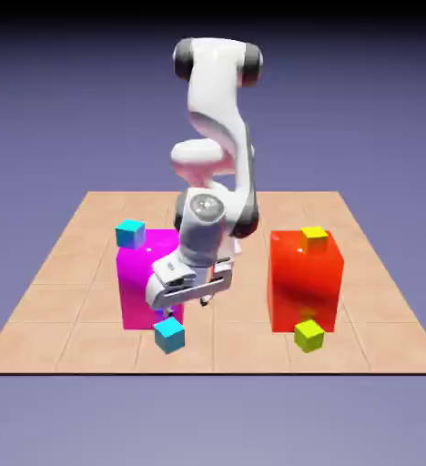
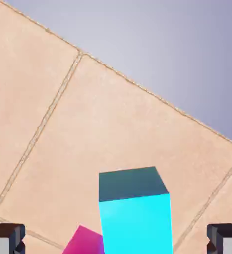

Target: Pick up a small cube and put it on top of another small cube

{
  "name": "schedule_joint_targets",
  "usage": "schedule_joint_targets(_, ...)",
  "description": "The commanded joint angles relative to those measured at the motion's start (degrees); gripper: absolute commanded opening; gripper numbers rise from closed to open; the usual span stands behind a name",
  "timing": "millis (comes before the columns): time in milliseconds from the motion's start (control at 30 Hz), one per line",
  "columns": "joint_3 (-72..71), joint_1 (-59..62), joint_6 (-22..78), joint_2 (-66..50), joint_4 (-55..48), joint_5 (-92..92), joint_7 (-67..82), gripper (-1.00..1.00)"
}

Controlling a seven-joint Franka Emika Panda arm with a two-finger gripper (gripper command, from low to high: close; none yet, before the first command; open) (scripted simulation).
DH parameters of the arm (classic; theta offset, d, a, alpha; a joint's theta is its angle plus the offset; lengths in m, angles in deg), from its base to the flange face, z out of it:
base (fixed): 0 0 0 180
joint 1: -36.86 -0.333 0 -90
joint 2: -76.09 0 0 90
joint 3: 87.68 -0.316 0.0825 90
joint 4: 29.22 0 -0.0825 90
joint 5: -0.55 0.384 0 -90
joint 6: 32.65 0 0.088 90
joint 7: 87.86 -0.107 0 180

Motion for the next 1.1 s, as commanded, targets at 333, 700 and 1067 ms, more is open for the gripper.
schedule_joint_targets(333, 1.36, 0.14, -2.66, -10.12, -1.46, -0.34, 2.74, -1.00)
schedule_joint_targets(700, -15.13, -0.17, 21.91, 4.37, -9.65, 4.04, -12.20, -1.00)
schedule_joint_targets(1067, -37.97, 1.58, 45.54, 16.77, -18.40, 10.73, -32.01, -1.00)
